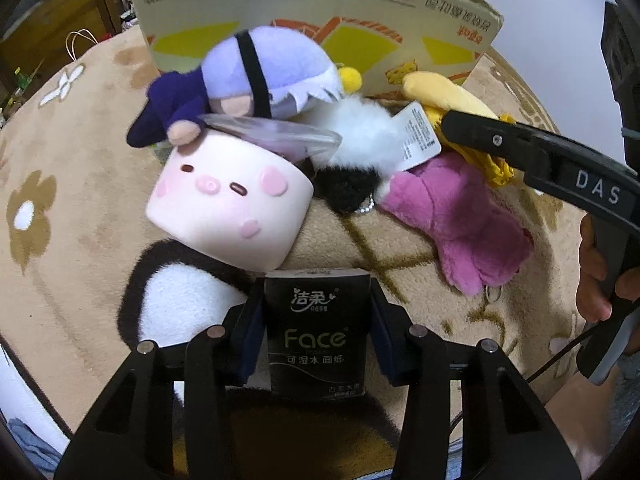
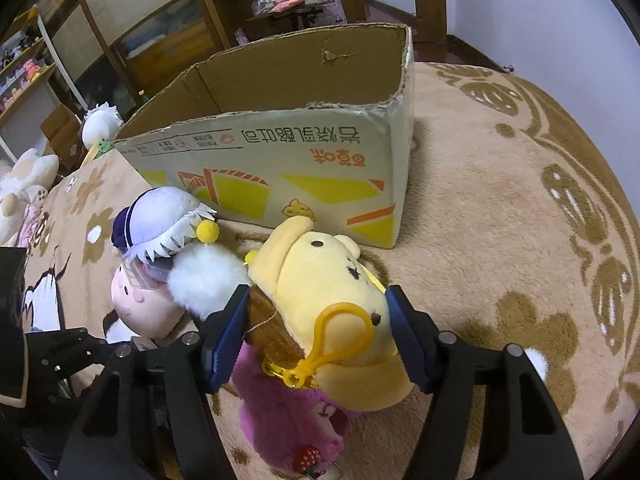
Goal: Organize soft objects
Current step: 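Grasp the black Face tissue pack with the left tool while the right tool grasps the yellow plush dog, then carry the tissue pack and yellow dog into the box and open both tools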
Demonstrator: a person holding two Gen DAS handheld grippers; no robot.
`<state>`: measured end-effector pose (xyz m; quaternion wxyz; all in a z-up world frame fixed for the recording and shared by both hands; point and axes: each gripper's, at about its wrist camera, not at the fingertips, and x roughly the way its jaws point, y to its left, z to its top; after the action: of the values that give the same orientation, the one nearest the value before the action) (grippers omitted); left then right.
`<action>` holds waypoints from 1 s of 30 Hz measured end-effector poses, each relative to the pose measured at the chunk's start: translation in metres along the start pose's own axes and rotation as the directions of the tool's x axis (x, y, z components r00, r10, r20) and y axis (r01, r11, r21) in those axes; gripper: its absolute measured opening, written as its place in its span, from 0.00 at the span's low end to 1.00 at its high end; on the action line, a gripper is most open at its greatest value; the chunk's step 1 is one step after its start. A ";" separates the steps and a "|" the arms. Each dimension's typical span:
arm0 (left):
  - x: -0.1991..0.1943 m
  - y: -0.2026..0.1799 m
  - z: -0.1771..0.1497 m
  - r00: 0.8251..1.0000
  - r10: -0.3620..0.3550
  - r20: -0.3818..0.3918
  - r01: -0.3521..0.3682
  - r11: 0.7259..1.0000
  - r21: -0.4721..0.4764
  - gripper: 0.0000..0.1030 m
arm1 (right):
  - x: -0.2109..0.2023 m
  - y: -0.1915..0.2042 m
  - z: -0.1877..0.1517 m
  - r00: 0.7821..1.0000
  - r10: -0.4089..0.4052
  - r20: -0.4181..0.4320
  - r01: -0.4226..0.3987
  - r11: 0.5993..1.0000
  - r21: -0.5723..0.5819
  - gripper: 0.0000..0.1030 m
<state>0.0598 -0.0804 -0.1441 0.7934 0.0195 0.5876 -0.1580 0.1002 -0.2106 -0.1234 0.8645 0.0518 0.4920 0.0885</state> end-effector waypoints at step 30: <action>-0.139 0.009 0.018 0.744 0.200 0.637 -0.247 0.969 -0.016 0.44 | -0.124 0.036 0.010 0.900 -0.041 0.434 0.085 0.993 -0.084 0.64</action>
<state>0.0428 -0.0438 -0.0094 0.9566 0.0631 0.2733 -0.0794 0.0433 -0.2010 -0.0080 0.9558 0.0103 0.2850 0.0716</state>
